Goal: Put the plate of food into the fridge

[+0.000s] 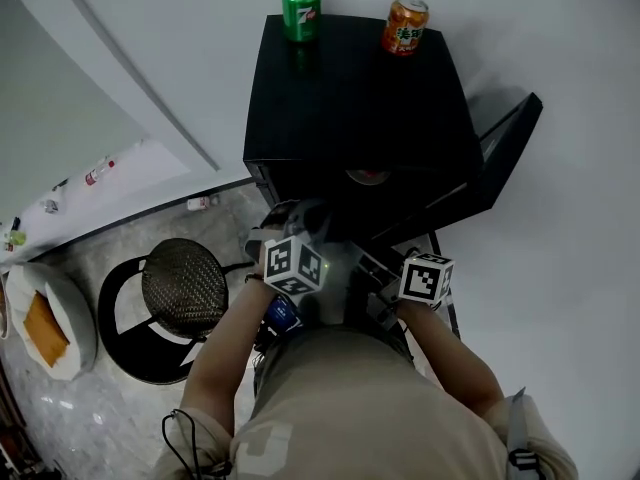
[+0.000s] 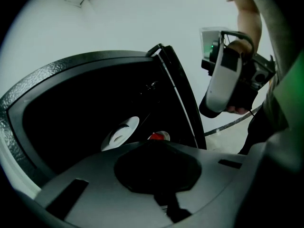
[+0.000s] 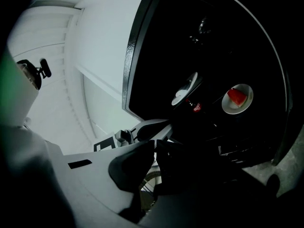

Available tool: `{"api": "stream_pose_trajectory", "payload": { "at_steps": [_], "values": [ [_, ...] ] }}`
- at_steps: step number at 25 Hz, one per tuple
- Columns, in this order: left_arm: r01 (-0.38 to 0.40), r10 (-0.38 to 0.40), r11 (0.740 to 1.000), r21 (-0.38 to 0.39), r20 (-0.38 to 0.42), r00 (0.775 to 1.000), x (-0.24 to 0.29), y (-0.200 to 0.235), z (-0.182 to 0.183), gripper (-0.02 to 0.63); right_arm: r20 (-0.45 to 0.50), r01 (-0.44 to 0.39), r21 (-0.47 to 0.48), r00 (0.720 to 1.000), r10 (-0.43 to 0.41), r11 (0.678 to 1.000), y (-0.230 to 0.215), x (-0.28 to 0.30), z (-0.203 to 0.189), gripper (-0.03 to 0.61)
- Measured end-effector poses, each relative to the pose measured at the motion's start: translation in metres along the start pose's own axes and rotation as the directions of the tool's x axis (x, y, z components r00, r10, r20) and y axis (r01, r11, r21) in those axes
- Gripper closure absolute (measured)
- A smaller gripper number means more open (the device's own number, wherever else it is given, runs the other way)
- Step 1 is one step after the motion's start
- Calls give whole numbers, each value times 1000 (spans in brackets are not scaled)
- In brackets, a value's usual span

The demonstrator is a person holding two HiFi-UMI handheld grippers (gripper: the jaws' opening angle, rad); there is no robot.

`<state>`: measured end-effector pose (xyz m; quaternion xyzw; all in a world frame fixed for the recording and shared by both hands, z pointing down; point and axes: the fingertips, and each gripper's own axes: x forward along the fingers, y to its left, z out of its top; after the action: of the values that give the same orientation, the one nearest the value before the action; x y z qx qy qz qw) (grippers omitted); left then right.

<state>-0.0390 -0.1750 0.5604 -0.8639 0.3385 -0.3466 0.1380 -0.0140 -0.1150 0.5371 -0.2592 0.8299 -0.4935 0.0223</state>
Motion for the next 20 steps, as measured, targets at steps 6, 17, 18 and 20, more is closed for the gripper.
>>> {"api": "stream_pose_trajectory", "payload": {
  "at_steps": [6, 17, 18, 20],
  "values": [
    [10, -6, 998, -69, 50, 999, -27, -11, -6, 606, -46, 5, -146, 999, -12, 989, 20, 6, -18, 549],
    [39, -22, 990, -135, 120, 993, -57, -47, 15, 606, 7, 84, -205, 996, -84, 975, 30, -32, -35, 554],
    [40, -23, 990, -133, 124, 992, -59, -51, 22, 606, 13, 82, -204, 997, -81, 975, 29, -37, -35, 554],
    [41, -22, 989, -141, 130, 991, -63, -58, 33, 606, 26, 74, -198, 997, -70, 977, 29, -48, -34, 554]
  ]
}}
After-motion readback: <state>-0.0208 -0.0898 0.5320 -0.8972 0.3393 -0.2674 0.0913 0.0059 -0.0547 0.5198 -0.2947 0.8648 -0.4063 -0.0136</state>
